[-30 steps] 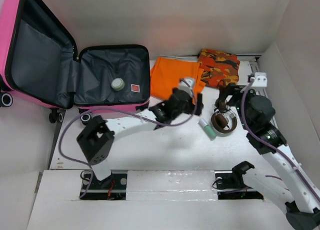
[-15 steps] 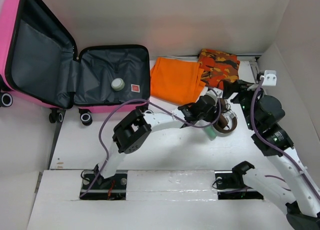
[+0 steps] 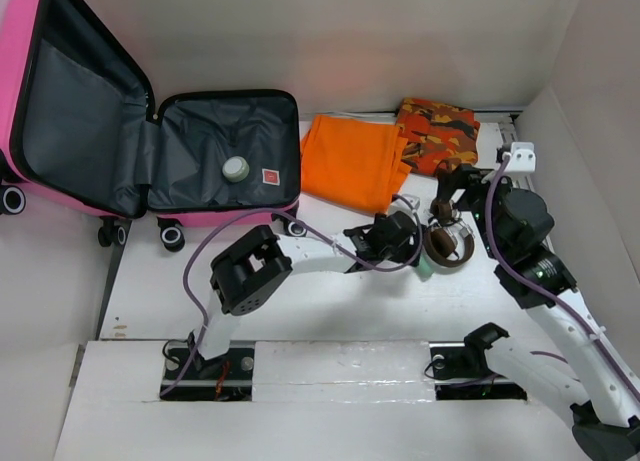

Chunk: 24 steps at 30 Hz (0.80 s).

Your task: Pack the luggage

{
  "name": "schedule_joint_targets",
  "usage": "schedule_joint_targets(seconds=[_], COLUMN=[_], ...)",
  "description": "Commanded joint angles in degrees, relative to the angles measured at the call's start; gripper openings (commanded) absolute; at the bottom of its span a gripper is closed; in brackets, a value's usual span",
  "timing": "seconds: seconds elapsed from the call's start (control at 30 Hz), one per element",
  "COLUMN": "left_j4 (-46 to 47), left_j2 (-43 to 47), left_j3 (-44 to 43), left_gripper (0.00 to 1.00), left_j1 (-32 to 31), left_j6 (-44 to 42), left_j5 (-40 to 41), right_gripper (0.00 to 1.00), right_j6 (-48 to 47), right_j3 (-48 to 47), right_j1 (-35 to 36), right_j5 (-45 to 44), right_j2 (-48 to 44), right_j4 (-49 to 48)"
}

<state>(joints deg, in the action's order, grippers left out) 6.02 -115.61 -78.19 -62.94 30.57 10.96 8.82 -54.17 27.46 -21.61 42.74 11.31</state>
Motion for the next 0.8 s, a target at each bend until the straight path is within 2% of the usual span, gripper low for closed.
schedule_joint_targets(seconds=[0.0, 0.2, 0.57, 0.67, 0.77], left_j4=[4.51, 1.46, -3.03, -4.43, -7.5], left_j2=[1.71, -2.59, -11.3, -12.44, -13.15], left_j3=[0.93, -4.86, -11.19, -11.81, -12.33], left_gripper=[0.71, 0.72, 0.67, 0.6, 0.49], left_j1=[-1.48, -1.49, -1.49, -1.49, -1.49], left_j6=[3.45, 5.11, 5.12, 4.59, 2.4], left_j5=[-0.58, -1.73, 5.12, 7.23, 10.91], right_gripper=[0.76, 0.76, 0.76, 0.76, 0.76], right_j6=[-0.38, -0.38, -0.38, -0.38, -0.38], right_j3=[0.82, 1.34, 1.88, 2.4, 2.4], right_j1=[0.57, 0.57, 0.57, 0.57, 0.57], right_j5=[1.83, 2.97, 4.03, 4.03, 5.16], right_j2=[-0.82, -0.29, -2.58, -2.58, -2.58], right_j4=[-1.73, -1.73, -1.73, -1.73, -1.73])
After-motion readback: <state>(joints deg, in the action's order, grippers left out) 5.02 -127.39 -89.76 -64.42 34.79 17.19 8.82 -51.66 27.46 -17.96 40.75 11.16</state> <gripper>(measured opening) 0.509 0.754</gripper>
